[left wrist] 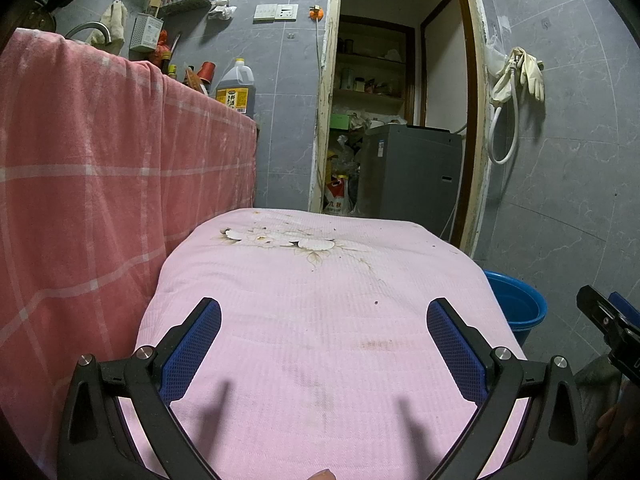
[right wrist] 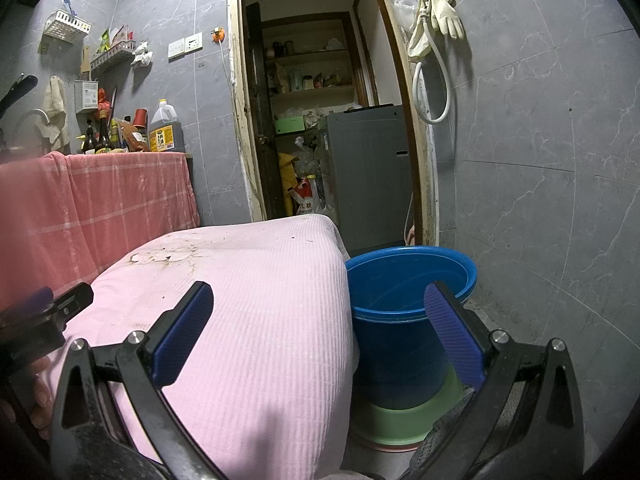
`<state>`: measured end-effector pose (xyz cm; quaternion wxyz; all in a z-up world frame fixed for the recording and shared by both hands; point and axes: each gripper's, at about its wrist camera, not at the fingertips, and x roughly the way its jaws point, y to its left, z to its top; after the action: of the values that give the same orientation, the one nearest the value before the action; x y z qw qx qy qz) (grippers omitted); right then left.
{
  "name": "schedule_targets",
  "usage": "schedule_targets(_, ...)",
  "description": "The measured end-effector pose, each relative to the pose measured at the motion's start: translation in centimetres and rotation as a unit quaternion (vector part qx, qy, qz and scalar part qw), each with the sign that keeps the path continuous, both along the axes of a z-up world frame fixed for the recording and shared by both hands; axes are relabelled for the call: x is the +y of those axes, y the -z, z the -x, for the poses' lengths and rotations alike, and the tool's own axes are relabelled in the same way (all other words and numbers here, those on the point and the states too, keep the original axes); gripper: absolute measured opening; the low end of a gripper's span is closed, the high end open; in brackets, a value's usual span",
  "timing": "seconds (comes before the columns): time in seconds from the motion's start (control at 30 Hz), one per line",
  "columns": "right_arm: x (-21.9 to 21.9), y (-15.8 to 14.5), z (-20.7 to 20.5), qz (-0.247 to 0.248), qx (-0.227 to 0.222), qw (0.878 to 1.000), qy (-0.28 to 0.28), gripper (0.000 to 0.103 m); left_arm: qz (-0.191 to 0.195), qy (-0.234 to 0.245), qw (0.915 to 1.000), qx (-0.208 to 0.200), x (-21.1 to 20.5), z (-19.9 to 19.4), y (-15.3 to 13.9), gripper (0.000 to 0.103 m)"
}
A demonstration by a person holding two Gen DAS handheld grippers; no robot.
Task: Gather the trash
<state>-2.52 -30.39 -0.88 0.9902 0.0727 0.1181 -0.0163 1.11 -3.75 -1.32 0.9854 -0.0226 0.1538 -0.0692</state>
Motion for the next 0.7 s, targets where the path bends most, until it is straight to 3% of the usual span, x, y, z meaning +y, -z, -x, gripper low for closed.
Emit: schedule_targets(0.7,0.49,0.65,0.26,0.003,0.003,1.0,-0.003,0.103,0.001,-0.024,0.9997,0.008,-0.33,0.04,0.32,0.101)
